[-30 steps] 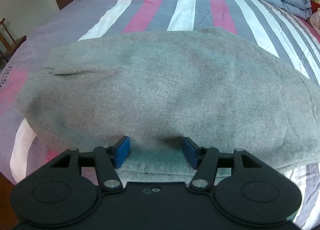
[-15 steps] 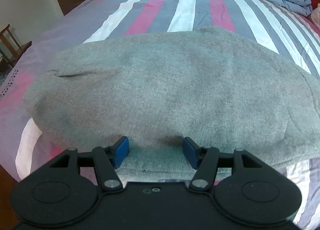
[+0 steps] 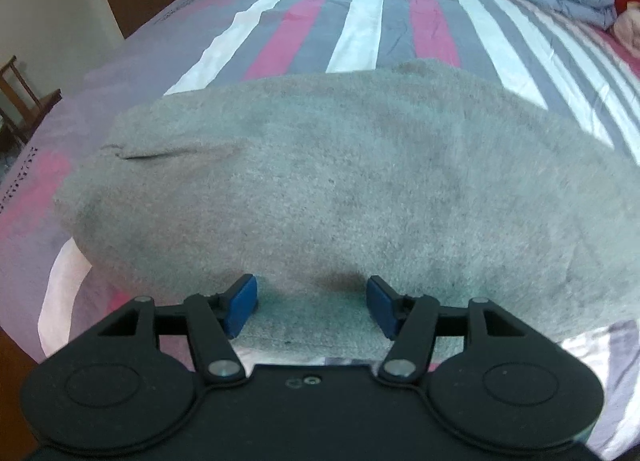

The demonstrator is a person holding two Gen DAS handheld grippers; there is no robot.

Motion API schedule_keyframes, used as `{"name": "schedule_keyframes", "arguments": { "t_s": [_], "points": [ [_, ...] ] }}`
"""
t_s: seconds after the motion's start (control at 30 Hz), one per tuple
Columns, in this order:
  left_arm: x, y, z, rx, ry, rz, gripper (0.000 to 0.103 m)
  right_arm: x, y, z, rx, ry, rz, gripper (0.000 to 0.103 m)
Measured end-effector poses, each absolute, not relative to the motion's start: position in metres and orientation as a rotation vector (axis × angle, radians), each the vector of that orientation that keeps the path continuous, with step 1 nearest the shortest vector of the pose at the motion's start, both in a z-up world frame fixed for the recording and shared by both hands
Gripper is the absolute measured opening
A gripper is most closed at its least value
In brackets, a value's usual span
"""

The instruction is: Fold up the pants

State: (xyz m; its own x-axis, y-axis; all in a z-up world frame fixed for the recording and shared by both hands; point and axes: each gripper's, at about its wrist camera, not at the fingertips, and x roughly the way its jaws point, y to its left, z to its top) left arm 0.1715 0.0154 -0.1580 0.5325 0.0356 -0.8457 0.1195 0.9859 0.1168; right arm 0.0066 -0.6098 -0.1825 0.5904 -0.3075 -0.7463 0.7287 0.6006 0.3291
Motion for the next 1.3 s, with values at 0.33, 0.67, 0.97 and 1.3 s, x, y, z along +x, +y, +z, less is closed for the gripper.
{"name": "schedule_keyframes", "arguments": {
  "t_s": [0.33,0.67,0.97,1.3],
  "points": [
    [0.201,-0.026,-0.145,0.155,0.982,-0.165,0.051,0.031,-0.524,-0.135,0.437,0.638,-0.327,0.057],
    [0.266,-0.047,-0.178,0.151,1.083,-0.164,0.046,0.134,-0.389,-0.153,0.26,0.715,0.011,0.056],
    [0.331,-0.053,-0.182,0.151,1.028,-0.1,0.046,0.229,-0.316,-0.187,0.192,0.778,0.256,0.056],
    [0.364,-0.049,-0.19,0.101,1.027,0.013,0.045,0.209,-0.305,-0.236,0.203,0.714,0.303,0.059]
  ]
}}
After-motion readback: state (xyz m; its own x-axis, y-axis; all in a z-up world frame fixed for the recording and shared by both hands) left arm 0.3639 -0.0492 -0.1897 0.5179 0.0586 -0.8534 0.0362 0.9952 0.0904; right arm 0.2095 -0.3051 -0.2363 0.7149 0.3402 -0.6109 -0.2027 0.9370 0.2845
